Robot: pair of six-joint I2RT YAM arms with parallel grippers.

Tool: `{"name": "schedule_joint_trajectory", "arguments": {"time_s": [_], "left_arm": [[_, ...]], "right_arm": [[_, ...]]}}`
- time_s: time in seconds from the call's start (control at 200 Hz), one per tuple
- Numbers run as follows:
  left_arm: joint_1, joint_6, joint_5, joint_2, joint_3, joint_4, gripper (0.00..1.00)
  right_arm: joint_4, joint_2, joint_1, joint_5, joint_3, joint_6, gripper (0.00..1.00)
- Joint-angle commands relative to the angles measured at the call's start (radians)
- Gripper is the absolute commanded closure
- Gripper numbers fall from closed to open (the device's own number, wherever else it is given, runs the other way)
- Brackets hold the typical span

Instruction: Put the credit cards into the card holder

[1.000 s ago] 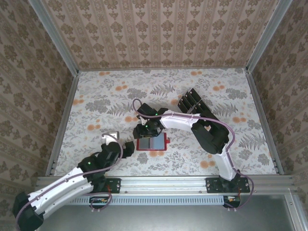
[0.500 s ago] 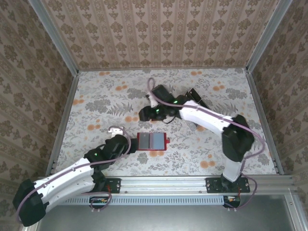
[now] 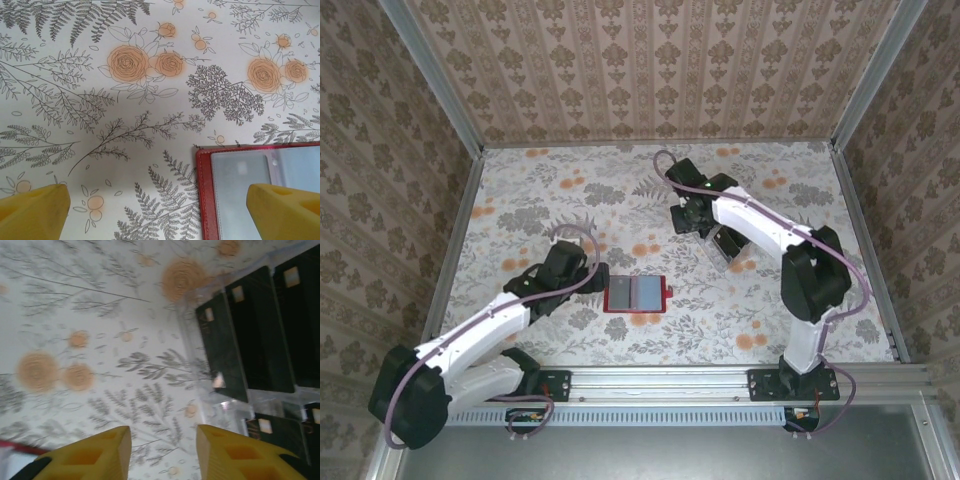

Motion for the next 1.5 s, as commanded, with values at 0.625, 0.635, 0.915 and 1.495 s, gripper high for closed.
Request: {"name": "schedule_joint_trajectory", "arguments": {"time_s": [0.625,0.635,0.915,1.495], "left_arm": [[0.079,0.080,0.146,0.069,0.027,0.015,0.00],[0.079,0.080,0.147,0.069,0.027,0.015,0.00],[0.080,0.074,0.145,0.079,0.019,0.032,0.00],[0.080,0.071,0.158,0.086,0.013,0.060,0.00]], "right_arm": [[-0.135,0.269,-0.046,0.226,0.214,-0.154,0.65],[-0.134,0.271,-0.046,0.224,0.215,-0.154,0.65],[-0.117,0.284,-0.057,0.161,0.207,-0.157,0.71],[-0.121,0.283,-0.086,0.047,0.222,-0.180,0.95]]}}
